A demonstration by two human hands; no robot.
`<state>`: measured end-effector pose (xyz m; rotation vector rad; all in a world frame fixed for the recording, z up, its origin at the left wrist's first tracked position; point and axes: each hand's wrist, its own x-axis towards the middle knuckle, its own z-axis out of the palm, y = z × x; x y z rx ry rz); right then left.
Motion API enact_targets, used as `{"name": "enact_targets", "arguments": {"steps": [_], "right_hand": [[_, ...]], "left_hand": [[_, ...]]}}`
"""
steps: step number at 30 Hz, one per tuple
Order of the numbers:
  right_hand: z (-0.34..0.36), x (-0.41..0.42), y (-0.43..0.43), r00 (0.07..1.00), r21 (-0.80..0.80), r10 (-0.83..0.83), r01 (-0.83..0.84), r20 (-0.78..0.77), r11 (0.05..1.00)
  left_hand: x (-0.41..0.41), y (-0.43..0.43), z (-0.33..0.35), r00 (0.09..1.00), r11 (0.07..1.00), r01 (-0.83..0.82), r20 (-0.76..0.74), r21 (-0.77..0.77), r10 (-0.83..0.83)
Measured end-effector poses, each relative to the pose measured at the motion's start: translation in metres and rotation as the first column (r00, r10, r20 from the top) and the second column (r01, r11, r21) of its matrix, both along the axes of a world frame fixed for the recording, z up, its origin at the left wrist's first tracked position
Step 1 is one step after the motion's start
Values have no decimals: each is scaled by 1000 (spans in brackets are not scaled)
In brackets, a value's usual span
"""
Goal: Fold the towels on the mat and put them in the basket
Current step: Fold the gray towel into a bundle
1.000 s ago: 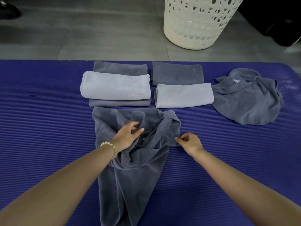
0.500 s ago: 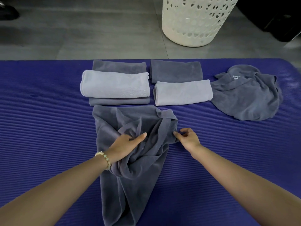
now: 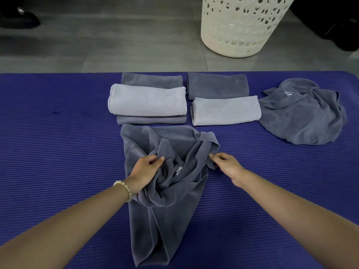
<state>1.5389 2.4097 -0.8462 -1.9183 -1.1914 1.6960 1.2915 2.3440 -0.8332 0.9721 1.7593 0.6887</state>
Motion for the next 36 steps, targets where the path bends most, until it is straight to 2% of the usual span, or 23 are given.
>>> {"name": "enact_targets", "arguments": {"steps": [2,4,6,9,12,14,16,19,22,28,30,32,36], "right_hand": [[3,-2,2,982,-73,-109,99,-152,992],[11,-1,6,920,-99,-271,253,-282,962],[26,6,10,908,27,-300,321,-294,947],[63,15,15,962,258,-101,167,-252,952],[109,19,15,938,343,221,-122,-266,931],[134,15,9,874,361,450,-366,-184,858],[148,6,0,791,395,611,-563,6,726],[160,-14,-15,663,428,677,-739,320,521],[169,-30,-26,620,468,679,-770,392,433],[176,-41,-24,761,655,526,-623,380,429],[176,-41,-20,765,633,549,-615,337,469],[176,-40,-19,685,542,610,-712,398,446],[173,-37,-22,444,401,548,-893,709,205]], "left_hand": [[-1,3,2,997,999,-37,67,-14,37],[-2,6,4,987,995,-92,129,-39,96],[0,8,11,969,988,-145,196,-53,153],[4,13,29,932,982,-185,308,-45,190],[6,14,50,893,993,-120,436,-13,113],[8,13,60,894,997,-80,443,6,69],[10,9,69,903,998,-64,427,24,48],[12,3,78,902,995,-79,428,57,48],[12,-2,86,878,990,-108,476,92,51],[18,-12,103,861,975,-126,509,184,15],[20,-15,109,840,980,-105,543,169,-4],[20,-17,113,838,983,-80,544,167,-24],[17,-17,113,893,984,-105,450,145,29]]}}
